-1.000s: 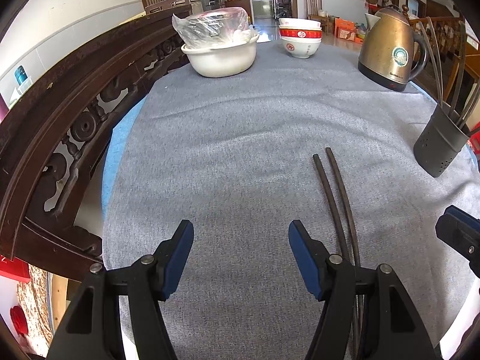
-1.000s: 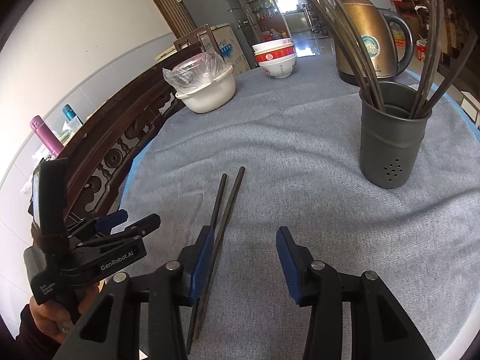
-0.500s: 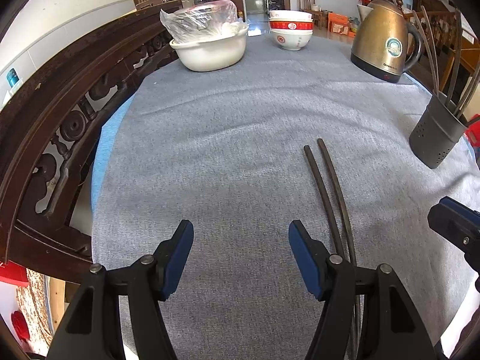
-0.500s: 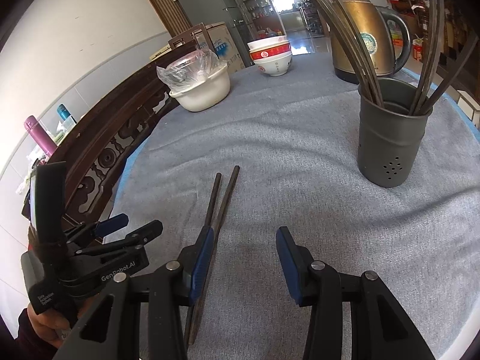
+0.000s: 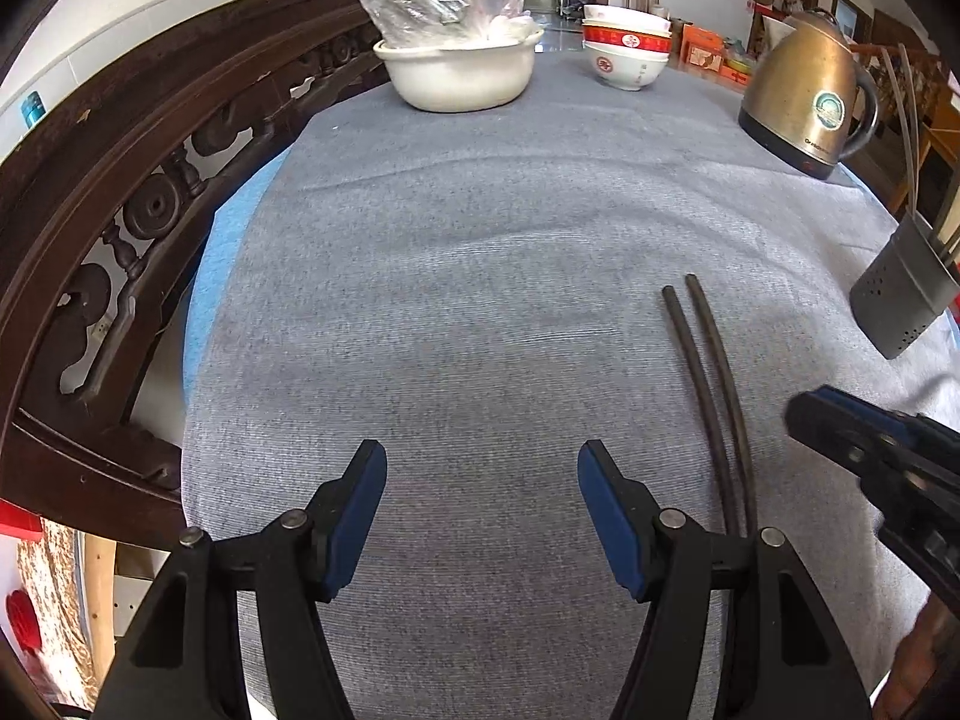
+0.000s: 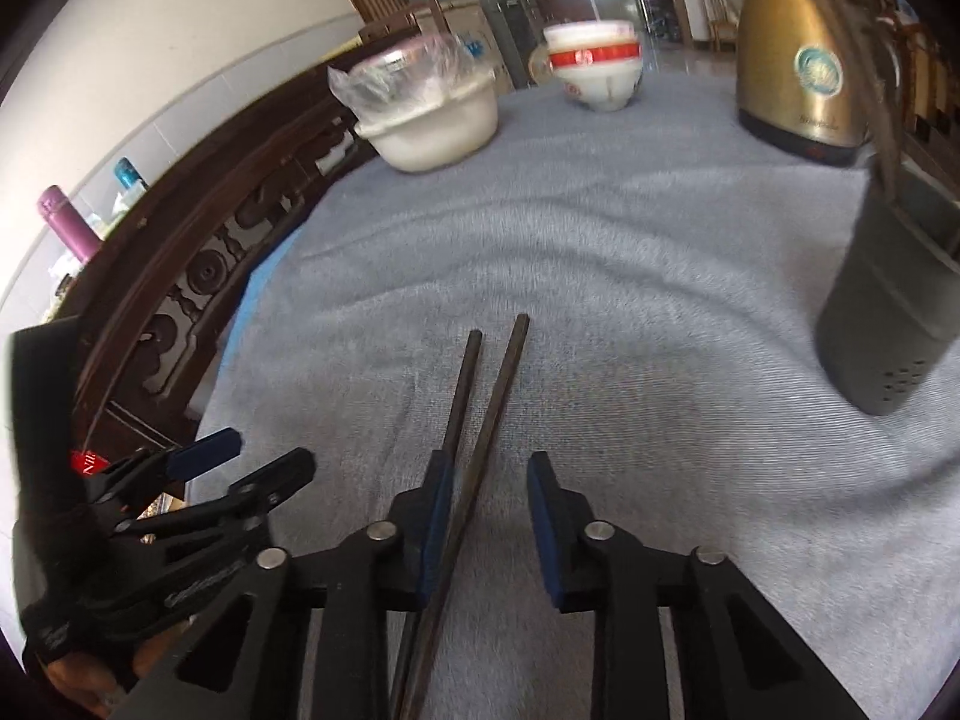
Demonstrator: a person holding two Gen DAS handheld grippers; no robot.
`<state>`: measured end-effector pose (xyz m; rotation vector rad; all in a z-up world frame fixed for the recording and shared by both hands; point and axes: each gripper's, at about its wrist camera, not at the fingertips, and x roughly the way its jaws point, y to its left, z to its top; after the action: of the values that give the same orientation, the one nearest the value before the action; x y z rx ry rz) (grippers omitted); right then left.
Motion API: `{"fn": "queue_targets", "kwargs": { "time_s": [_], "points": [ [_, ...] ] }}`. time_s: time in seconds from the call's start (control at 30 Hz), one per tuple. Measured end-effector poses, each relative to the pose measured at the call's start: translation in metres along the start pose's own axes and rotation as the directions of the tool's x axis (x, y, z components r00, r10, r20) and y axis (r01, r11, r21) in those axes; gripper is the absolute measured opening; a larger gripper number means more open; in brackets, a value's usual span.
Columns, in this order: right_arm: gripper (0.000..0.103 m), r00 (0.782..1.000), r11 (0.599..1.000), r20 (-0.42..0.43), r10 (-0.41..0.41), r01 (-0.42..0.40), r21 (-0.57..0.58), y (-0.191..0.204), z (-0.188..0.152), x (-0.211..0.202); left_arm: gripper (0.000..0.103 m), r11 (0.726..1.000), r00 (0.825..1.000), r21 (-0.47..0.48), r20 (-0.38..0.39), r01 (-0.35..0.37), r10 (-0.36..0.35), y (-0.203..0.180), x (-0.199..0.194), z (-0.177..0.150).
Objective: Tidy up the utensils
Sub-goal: 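Fit the right tool fingers around one chopstick and close them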
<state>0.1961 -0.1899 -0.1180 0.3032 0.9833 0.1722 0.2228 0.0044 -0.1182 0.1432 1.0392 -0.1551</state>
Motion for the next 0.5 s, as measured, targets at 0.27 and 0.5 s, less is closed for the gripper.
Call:
{"fn": "queue_targets", "kwargs": {
  "time_s": [0.27, 0.5],
  "points": [
    [0.022, 0.998, 0.999, -0.059, -0.038, 0.037, -0.029, 0.011, 0.004, 0.026, 0.067, 1.0, 1.0, -0.018, -0.009, 0.009, -0.009, 0.01, 0.005, -0.001],
    [0.018, 0.993, 0.994, -0.086, -0.084, 0.077, -0.071, 0.016, -0.001, 0.034, 0.067, 1.0, 1.0, -0.028, -0.012, 0.014, -0.014, 0.016, 0.006, -0.001]
  ]
}}
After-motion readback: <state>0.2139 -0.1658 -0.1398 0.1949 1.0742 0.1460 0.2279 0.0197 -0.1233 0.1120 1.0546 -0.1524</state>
